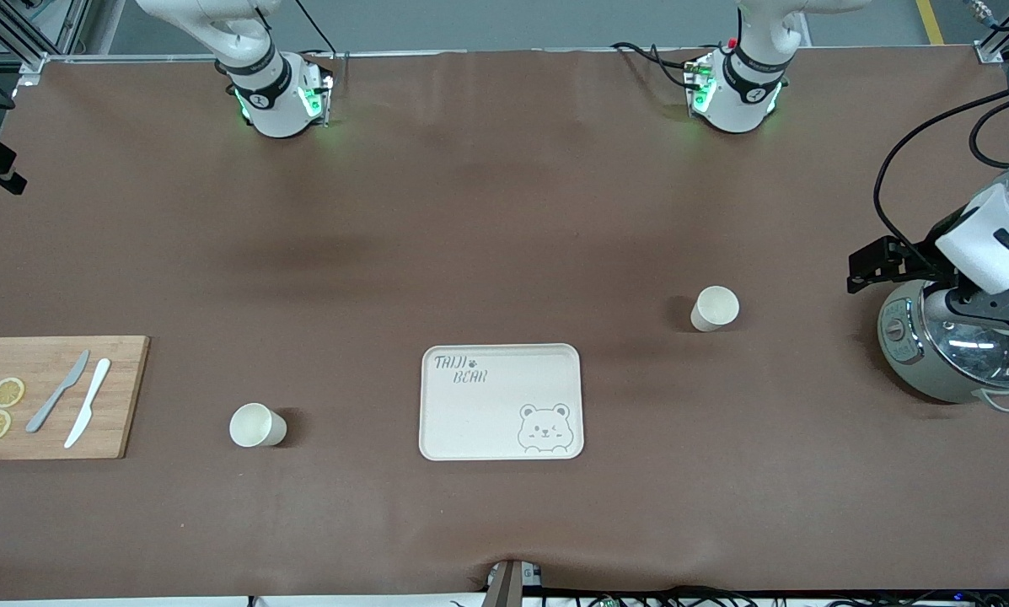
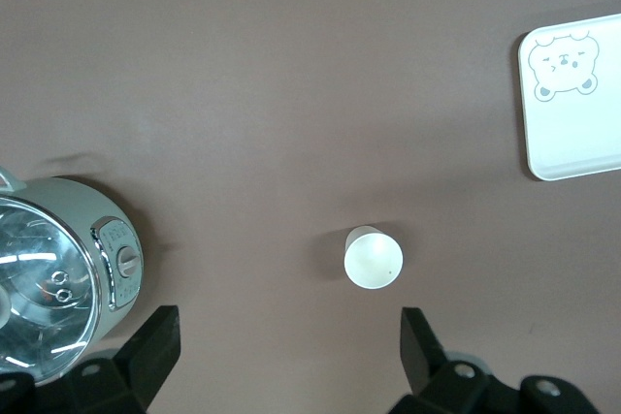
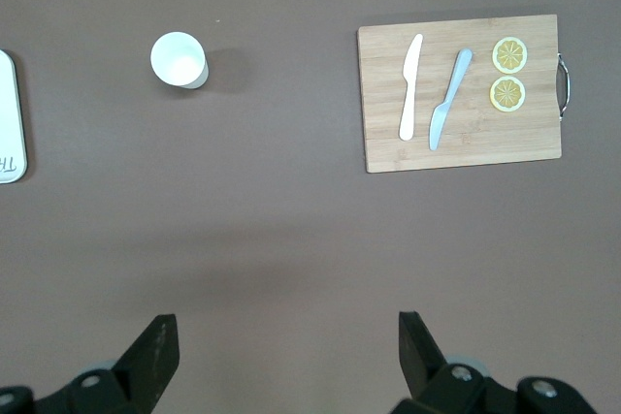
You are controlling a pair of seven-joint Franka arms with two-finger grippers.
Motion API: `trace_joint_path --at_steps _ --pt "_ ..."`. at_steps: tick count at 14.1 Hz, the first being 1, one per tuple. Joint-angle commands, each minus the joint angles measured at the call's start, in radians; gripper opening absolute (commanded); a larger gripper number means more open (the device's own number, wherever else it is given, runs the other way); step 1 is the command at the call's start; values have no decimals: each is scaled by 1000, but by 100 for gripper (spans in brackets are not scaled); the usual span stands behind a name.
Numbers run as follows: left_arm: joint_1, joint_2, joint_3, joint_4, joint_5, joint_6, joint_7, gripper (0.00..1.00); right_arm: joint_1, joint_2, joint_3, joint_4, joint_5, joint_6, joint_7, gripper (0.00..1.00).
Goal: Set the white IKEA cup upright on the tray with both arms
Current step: 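Move the left gripper from the pot over the white cup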
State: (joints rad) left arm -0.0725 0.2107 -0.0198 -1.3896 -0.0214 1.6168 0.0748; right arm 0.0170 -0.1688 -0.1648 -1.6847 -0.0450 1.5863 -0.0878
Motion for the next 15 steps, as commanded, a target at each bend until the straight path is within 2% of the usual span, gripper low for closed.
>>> trace_joint_path --at_steps 1,6,8,11,15 --pt "-1 -5 3 -2 9 -11 22 100 -28 12 7 43 -15 -17 -16 100" --pt "-15 -4 -6 -22 17 -3 11 100 -23 15 10 43 -7 -5 -36 100" --pt "-13 -8 -11 -72 8 1 10 100 -12 19 10 43 -7 -11 -21 100" --pt "-12 -52 -40 -250 9 121 5 100 -11 20 14 43 -1 -3 -20 100" --pt "-12 -145 -43 -552 15 386 6 100 6 32 14 45 1 -5 -32 100"
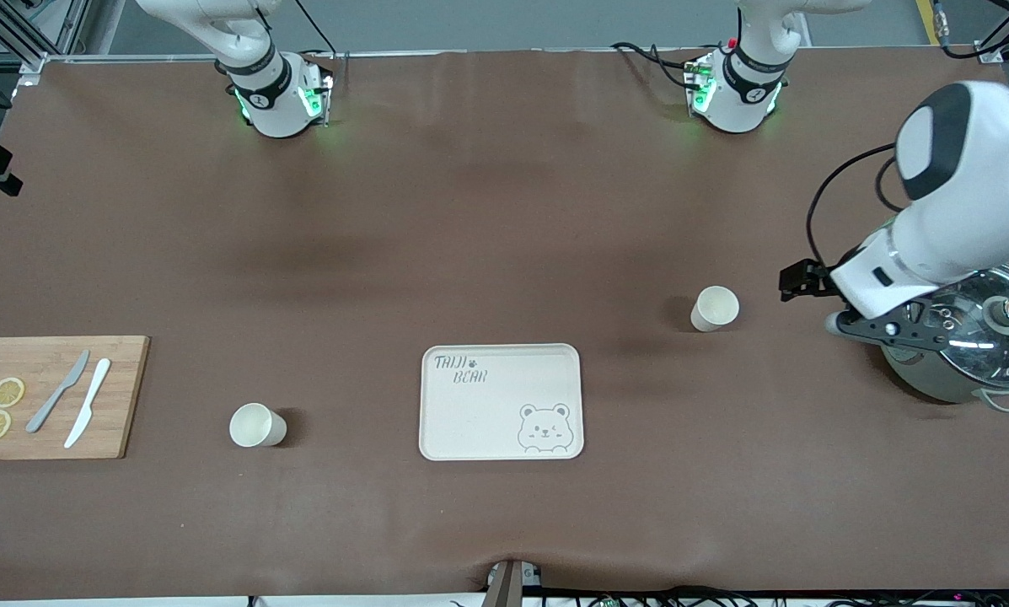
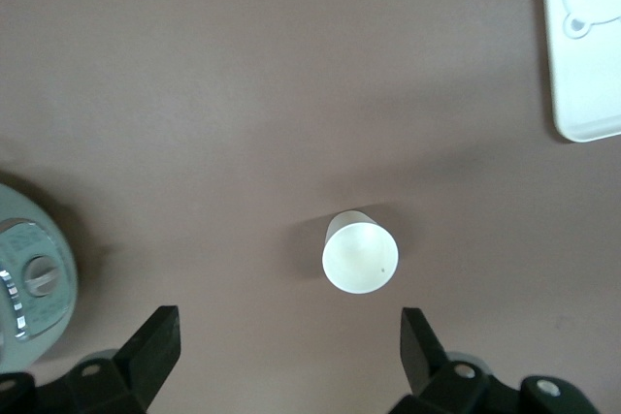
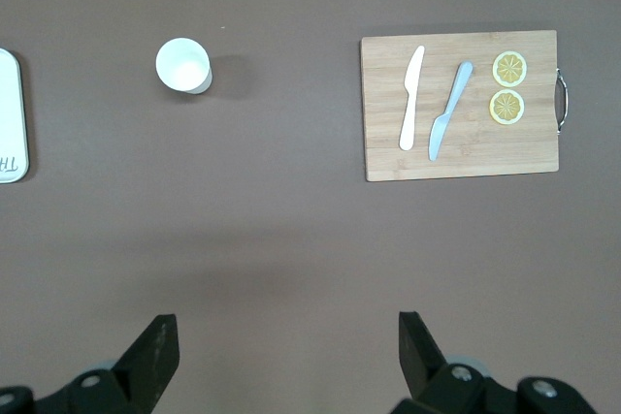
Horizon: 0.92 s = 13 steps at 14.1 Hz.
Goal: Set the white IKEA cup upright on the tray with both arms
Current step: 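Move the left gripper from the pot over the white cup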
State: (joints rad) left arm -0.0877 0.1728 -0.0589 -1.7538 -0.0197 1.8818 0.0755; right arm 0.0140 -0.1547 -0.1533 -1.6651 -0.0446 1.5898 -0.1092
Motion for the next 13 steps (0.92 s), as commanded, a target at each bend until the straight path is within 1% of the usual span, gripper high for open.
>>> trace_joint_path --at_steps 1,3,5,6,9,11,13 --pt "3 -117 -4 -241 15 172 6 100 15 32 4 28 -4 -13 -4 100" --pt "3 -121 -6 -309 15 247 4 100 17 40 4 25 9 -13 2 100" --pt "3 -121 -15 -366 15 311 -8 100 3 43 1 31 72 1 -4 100" --pt "3 -121 -19 -393 15 345 -19 100 1 41 -2 33 83 7 -7 100" --pt "2 -108 -24 -482 15 482 -28 100 17 41 3 34 43 5 -13 100" --pt "2 -85 -29 -527 15 568 -31 100 43 47 4 45 -27 7 -15 100" --pt "2 -61 -29 -549 15 617 -55 100 53 56 4 53 -20 7 0 100"
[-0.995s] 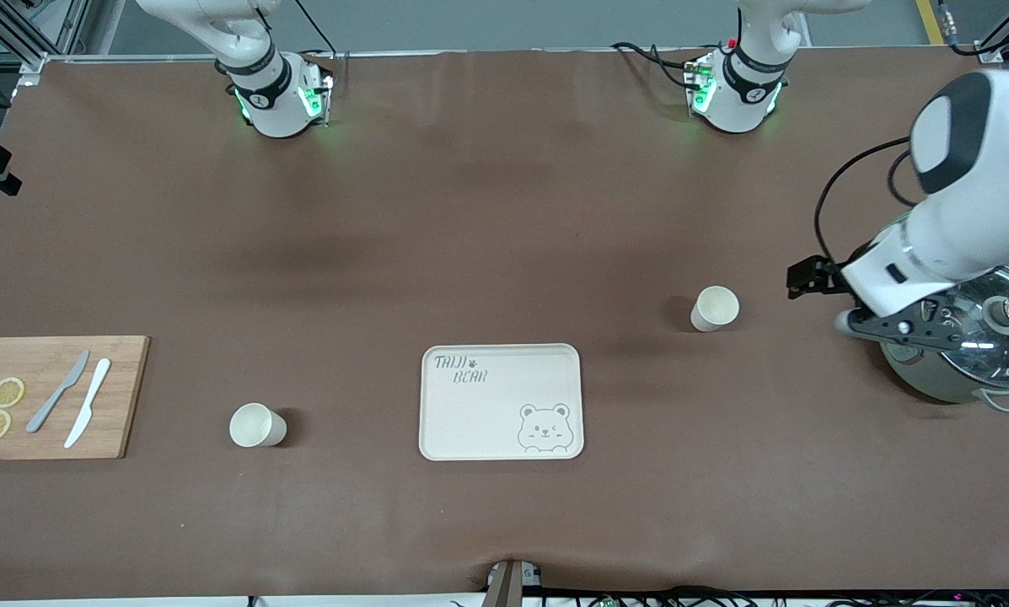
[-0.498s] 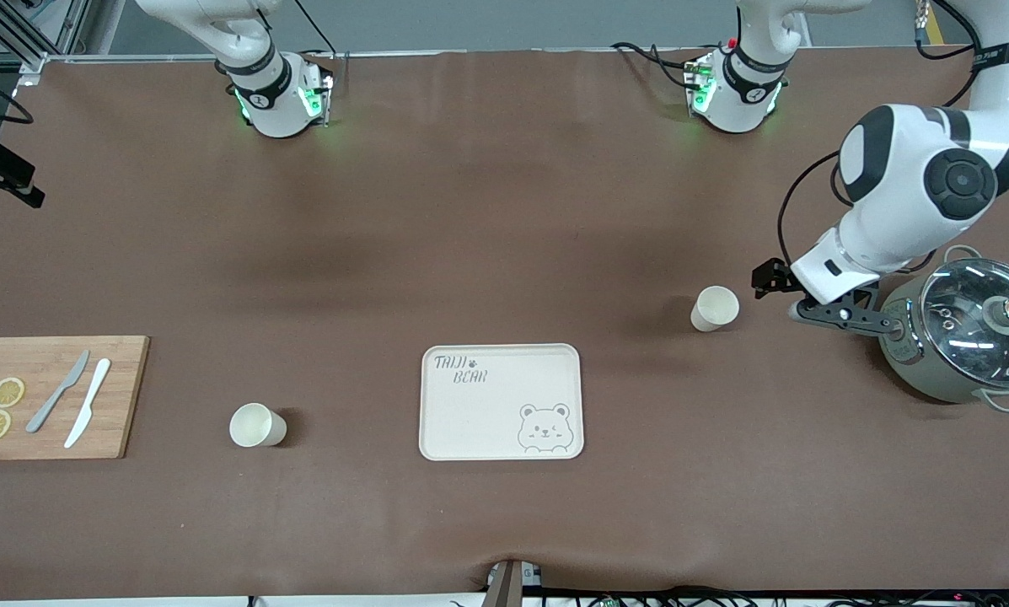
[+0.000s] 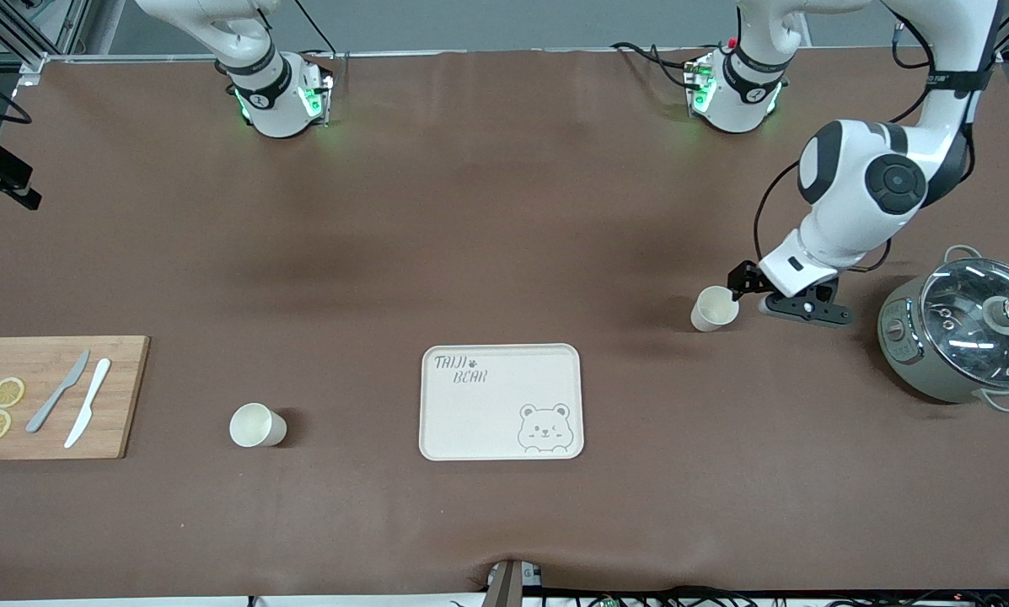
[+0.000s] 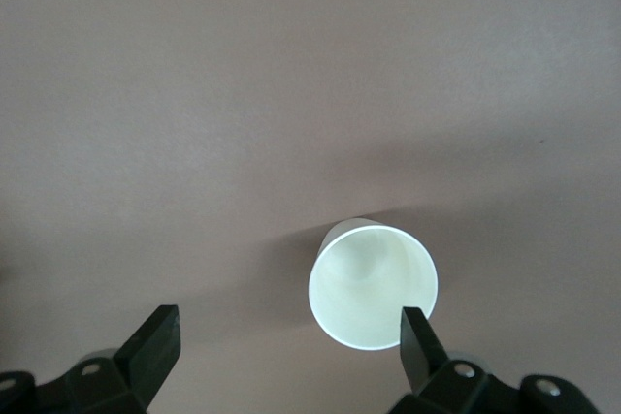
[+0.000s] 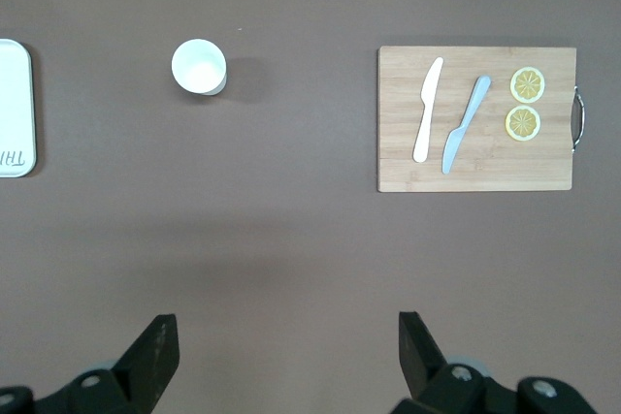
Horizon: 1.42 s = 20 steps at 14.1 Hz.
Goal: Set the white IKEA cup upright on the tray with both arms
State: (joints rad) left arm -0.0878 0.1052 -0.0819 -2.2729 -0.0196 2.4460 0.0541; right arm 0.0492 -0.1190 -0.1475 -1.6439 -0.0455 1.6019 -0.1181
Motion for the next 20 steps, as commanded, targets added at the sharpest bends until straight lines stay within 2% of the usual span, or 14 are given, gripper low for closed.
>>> trace_joint_path --at_steps 1,2,5,15,18,20 --pt "0 20 -7 -30 15 67 -37 100 20 28 -1 32 -4 -3 12 100" --pt "0 34 -7 -31 15 83 -39 100 20 30 -1 32 36 -5 12 100" --pt "-7 70 -9 -49 14 149 -40 100 29 32 -1 30 56 0 14 100" --pt "-13 149 -10 -74 15 263 -39 100 30 44 -4 35 41 3 0 100" --pt "-13 168 -9 -74 15 278 -39 100 72 87 3 47 13 -2 81 100" --pt "-13 176 -10 -74 17 283 -34 100 77 148 5 52 45 42 89 100"
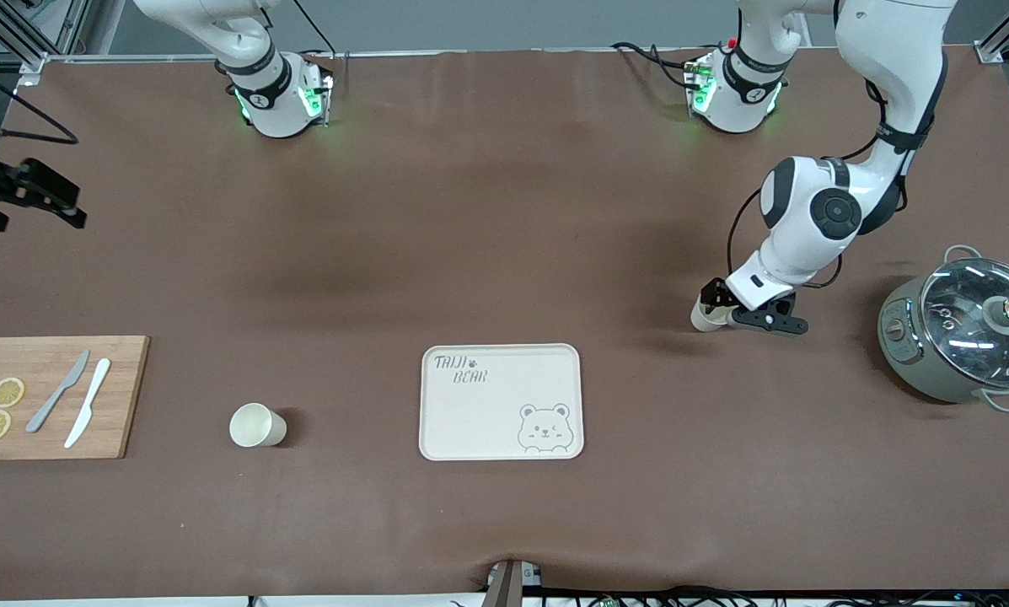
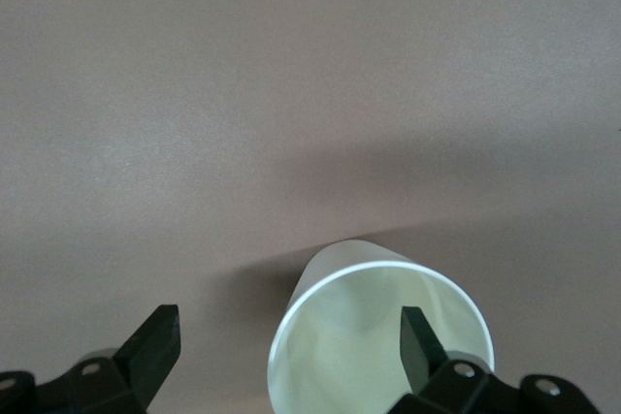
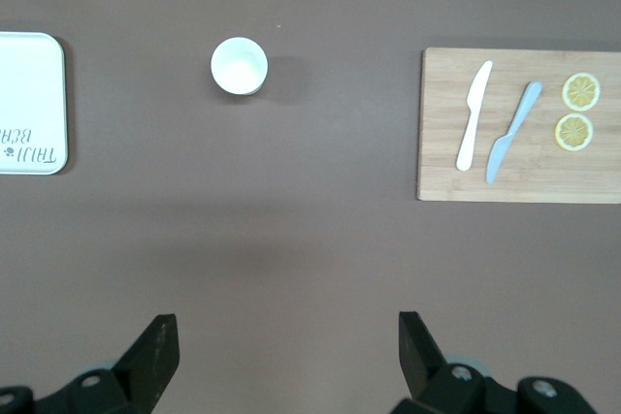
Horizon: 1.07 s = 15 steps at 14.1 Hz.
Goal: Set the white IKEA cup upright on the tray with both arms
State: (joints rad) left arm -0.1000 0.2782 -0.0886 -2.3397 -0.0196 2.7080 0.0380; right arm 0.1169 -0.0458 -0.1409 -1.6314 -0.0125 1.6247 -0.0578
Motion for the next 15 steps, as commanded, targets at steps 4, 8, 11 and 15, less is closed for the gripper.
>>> trace_joint_path --at_steps 4,8,11,15 --pt "-9 4 -2 -7 21 22 -12 0 47 196 -3 59 57 141 36 100" --pt "-12 12 -2 -6 21 22 -20 0 40 335 -3 90 115 242 73 100" --pt "-12 21 -2 -3 21 24 -21 0 29 434 -3 88 128 355 101 100" --pt "-14 32 -2 3 21 27 -21 0 18 538 -5 88 134 457 113 100"
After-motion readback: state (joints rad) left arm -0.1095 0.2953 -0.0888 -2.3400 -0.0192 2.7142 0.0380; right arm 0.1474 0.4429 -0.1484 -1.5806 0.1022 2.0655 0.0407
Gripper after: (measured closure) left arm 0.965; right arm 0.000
